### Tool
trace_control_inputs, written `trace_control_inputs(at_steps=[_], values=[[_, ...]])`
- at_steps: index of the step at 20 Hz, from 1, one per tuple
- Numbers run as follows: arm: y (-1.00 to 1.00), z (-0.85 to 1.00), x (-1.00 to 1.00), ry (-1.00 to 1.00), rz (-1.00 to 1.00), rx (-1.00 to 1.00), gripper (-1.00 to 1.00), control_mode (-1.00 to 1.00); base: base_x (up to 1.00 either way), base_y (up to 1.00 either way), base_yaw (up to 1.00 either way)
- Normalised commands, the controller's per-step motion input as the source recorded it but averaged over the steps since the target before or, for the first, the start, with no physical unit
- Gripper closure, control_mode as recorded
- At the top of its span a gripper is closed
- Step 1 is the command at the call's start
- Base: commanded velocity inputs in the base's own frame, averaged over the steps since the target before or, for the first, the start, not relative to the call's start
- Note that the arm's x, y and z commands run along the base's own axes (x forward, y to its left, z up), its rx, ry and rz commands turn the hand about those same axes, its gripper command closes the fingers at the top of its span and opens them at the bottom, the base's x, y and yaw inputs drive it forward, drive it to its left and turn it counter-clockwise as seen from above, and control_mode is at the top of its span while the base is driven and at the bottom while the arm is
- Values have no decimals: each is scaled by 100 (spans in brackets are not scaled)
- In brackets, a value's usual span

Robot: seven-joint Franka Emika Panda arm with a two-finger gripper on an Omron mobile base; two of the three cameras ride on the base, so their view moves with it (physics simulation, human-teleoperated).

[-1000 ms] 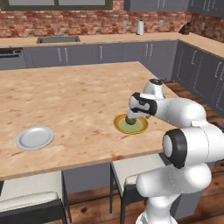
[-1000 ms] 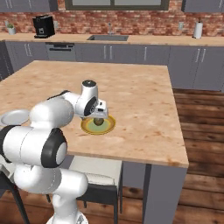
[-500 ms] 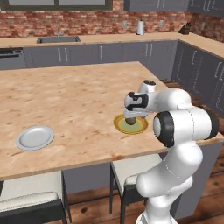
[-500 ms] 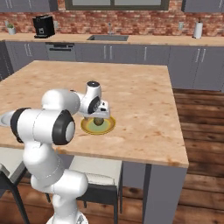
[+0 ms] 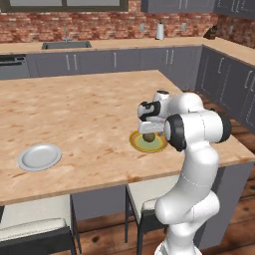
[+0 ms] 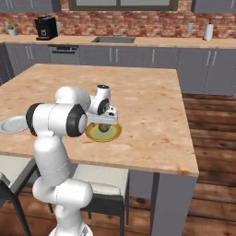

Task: Transport the steak and potato to the fridge. Place the steak on the rack containing meat and place the potato on the rack containing the vegetable, ensuring meats and vegetables are on different racks.

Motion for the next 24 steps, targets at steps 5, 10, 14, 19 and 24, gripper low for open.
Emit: trace_control_inputs(at_steps=[5, 10, 14, 19, 24], values=[[0, -25, 37, 11, 0, 0, -100, -100, 0, 0, 0], [0, -31, 26, 9, 0, 0, -100, -100, 0, 0, 0], [0, -34, 16, 11, 0, 0, -100, -100, 0, 0, 0], [0, -31, -15, 13, 2, 0, -100, -100, 0, 0, 0], [0, -18, -45, 6, 0, 0, -100, -100, 0, 0, 0]])
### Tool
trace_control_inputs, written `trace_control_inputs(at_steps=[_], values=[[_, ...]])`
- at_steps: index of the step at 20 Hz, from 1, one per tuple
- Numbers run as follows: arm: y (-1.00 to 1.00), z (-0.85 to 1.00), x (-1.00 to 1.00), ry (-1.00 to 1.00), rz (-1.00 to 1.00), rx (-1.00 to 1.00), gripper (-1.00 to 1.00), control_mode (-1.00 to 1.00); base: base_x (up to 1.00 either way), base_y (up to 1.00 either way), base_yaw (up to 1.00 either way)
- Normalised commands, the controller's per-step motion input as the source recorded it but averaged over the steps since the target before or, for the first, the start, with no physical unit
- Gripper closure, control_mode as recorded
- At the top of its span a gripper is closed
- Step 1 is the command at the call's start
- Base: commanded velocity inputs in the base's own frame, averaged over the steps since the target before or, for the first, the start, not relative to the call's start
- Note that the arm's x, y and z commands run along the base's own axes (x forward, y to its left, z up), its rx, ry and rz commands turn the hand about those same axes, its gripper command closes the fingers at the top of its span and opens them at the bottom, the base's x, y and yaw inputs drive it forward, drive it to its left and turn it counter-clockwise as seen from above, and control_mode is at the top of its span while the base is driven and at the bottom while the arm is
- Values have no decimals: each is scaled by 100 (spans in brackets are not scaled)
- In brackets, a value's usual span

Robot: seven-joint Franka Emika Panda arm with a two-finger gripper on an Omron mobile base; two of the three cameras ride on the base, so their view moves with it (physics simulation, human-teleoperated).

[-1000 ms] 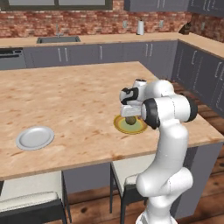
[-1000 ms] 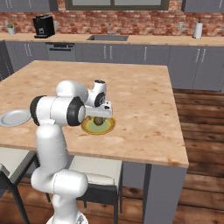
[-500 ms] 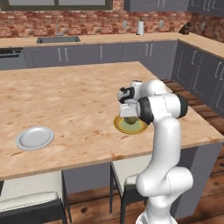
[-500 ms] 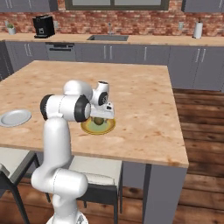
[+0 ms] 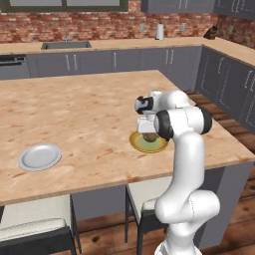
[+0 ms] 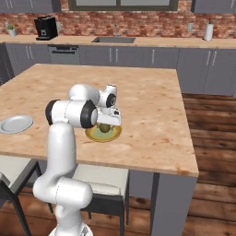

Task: Transport the steak and potato to the fridge. Place the steak on the rack containing meat and place the potato on the rack containing the vegetable, ensuring meats and vegetables are on different racks.

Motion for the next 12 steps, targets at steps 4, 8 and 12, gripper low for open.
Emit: trace_control_inputs(at_steps=[4, 8, 12], values=[[0, -3, -51, 1, 0, 0, -100, -100, 0, 0, 0], [0, -20, -31, 0, 0, 1, -100, -100, 0, 0, 0], [9, -33, -2, 0, 2, 3, -100, -100, 0, 0, 0]])
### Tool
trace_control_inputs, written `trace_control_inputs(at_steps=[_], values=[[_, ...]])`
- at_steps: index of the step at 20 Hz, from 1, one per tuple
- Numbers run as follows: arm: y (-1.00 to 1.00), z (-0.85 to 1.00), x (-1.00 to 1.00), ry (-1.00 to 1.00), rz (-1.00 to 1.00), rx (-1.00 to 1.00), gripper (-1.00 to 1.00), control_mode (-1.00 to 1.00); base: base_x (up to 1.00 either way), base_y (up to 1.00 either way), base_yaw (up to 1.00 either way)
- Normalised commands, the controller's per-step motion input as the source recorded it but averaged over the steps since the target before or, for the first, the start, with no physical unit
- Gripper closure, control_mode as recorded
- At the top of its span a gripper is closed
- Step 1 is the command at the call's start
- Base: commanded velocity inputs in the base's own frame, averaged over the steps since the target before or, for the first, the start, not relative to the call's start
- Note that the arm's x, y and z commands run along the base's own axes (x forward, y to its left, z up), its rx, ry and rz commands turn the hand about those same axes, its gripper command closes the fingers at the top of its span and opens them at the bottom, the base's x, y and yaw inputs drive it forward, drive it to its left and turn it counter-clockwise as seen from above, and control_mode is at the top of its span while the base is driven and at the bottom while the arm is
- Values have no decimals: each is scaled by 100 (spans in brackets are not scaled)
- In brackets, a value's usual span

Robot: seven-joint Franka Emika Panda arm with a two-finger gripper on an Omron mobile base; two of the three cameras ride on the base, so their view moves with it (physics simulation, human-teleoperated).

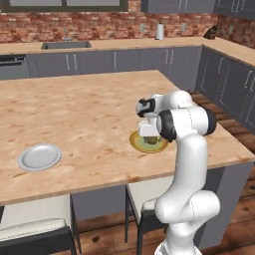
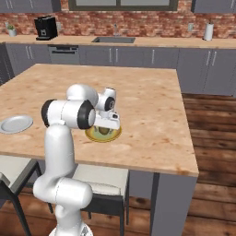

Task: Transport the steak and potato to the fridge. Place the steak on the rack containing meat and place the potato on the rack containing the vegetable, ensuring meats and vegetables are on different racks.

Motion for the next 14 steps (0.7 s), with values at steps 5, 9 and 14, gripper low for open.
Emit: trace_control_inputs(at_steps=[5, 9, 14], values=[[5, -36, 8, -16, 9, 1, -100, -100, 0, 0, 0], [0, -25, 0, -19, 11, 0, -100, -100, 0, 0, 0], [15, -39, -5, 4, 10, 0, 100, -100, 0, 0, 0]])
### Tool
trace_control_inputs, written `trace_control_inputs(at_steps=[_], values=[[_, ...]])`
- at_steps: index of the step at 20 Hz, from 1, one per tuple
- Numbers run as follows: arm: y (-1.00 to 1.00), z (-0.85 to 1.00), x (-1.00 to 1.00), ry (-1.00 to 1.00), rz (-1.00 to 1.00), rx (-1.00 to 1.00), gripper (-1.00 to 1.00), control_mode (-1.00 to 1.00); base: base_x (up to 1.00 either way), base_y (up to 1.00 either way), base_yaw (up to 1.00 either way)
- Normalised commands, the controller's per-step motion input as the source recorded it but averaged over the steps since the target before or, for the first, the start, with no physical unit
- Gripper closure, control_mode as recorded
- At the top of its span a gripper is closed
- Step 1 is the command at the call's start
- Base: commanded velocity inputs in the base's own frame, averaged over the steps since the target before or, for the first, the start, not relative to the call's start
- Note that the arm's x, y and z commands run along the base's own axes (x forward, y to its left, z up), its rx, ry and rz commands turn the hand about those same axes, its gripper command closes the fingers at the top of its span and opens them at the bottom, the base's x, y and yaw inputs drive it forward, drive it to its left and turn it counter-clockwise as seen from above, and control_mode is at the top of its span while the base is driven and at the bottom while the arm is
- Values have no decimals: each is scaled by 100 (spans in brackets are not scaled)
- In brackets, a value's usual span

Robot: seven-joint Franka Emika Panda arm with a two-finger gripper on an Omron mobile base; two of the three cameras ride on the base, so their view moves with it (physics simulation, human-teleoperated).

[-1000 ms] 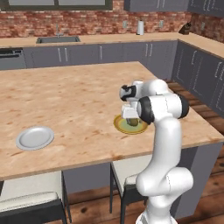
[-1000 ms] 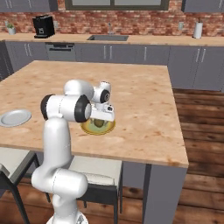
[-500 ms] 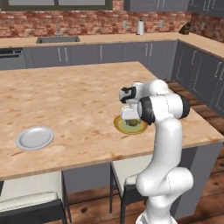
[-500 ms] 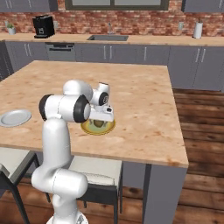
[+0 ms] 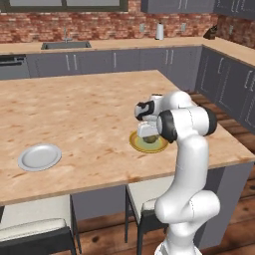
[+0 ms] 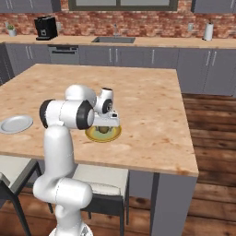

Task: Transport the steak and potato to the fridge. Place the steak on the rack containing meat and place the potato on the rack containing the vegetable, ensuring meats and vegetables are on different racks.

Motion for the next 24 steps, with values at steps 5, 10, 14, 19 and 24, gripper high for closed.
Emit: trace_control_inputs(at_steps=[5, 10, 14, 19, 24], values=[[9, -43, 0, 7, 9, 4, 100, -100, 0, 0, 0], [4, -7, -34, -19, 6, 2, 100, -100, 0, 0, 0], [0, 44, -78, -43, 0, 9, 100, -100, 0, 0, 0], [0, 99, -80, -21, -6, 0, 100, -100, 0, 0, 0], [0, 98, -94, -1, -8, 0, 100, -100, 0, 0, 0]])
